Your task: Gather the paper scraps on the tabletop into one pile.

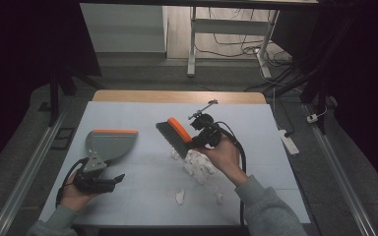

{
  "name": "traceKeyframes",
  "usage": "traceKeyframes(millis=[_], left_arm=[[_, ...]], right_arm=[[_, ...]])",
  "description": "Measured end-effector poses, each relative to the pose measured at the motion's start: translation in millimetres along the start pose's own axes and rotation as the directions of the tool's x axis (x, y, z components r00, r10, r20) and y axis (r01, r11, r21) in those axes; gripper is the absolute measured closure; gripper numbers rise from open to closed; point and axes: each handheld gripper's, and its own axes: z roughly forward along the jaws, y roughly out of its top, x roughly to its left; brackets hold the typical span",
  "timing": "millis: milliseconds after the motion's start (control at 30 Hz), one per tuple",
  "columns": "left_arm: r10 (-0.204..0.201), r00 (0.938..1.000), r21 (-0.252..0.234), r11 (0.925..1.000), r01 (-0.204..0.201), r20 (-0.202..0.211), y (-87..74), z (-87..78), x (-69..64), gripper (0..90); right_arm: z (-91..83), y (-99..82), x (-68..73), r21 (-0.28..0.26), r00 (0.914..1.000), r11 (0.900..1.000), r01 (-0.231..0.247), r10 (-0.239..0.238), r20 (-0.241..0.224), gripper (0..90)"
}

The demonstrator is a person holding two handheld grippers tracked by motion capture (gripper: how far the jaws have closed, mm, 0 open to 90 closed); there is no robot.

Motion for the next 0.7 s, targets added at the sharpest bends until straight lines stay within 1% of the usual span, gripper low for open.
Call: traceKeyframes(millis=[100,233,300,333,400,433,467,533,567,600,633,700], left_arm=[[0.001,1.0,0.001,1.0,-0.001,0.001,0.1,0.2,-0.3,29.5],[0.0,1.0,-0.001,1.0,0.0,0.0,-0.2,-0.4,-0.3,29.5],[-0.001,1.0,-0.003,1.0,0.001,0.001,-0.4,-0.6,-0.1,29.5],[-0.001,1.0,-0.004,1.0,0.001,0.001,-0.5,-0.6,0.0,29.5],[0.003,1.0,-0.001,1.0,-0.003,0.001,-0.7,-0.9,0.2,29.5],[-0.002,1.0,-0.005,1.0,0.002,0.002,-1.0,-1.1,0.0,29.5],[-0.001,1.0,-0.007,1.0,0.001,0.002,-1.1,-1.6,-0.1,29.5],[0.003,1.0,-0.011,0.9999,-0.003,0.001,-0.7,-2.5,-0.8,29.6],[0.005,1.0,-0.011,0.9999,-0.005,0.002,-0.4,-2.3,-1.2,29.6],[0.01,1.0,-0.008,0.9999,-0.01,0.003,0.0,-2.1,-1.7,29.6],[0.01,1.0,-0.008,0.9999,-0.01,0.003,0.0,-2.1,-1.7,29.6],[0.014,0.9999,-0.005,0.9999,-0.014,0.005,0.2,-1.0,-2.6,29.5]], right_arm=[[15.4,7.2,3.2,0.02,0.9997,0.9998,-0.002,0.002,-0.026,69.8],[46.4,18.4,4.6,0.058,0.9989,0.9983,-0.004,0.007,-0.047,69.8],[61.4,22.1,1.5,0.083,0.9994,0.9965,-0.008,0.011,-0.033,69.8],[68.3,22.7,-1.4,0.098,0.9992,0.9951,-0.015,0.018,-0.036,69.8],[77.3,21.6,-6.6,0.137,0.9988,0.9901,-0.028,0.034,-0.035,69.8],[78.7,20.1,-8.8,0.156,0.999,0.9871,-0.036,0.039,-0.022,69.8],[76.9,18.3,-12.8,0.158,0.999,0.9865,-0.041,0.043,-0.009,69.8],[70.3,13.1,-23.1,0.156,0.9983,0.986,-0.059,0.059,0.007,69.8],[66.2,10.2,-27.2,0.153,0.9976,0.986,-0.068,0.065,0.023,69.8],[61.8,7.3,-30.0,0.146,0.9973,0.9867,-0.071,0.067,0.028,69.8],[57.4,4.4,-32.1,0.131,0.9979,0.9893,-0.064,0.063,0.015,69.8],[46.2,-0.7,-31.8,0.086,0.9969,0.9943,-0.064,0.067,-0.041,69.8]])
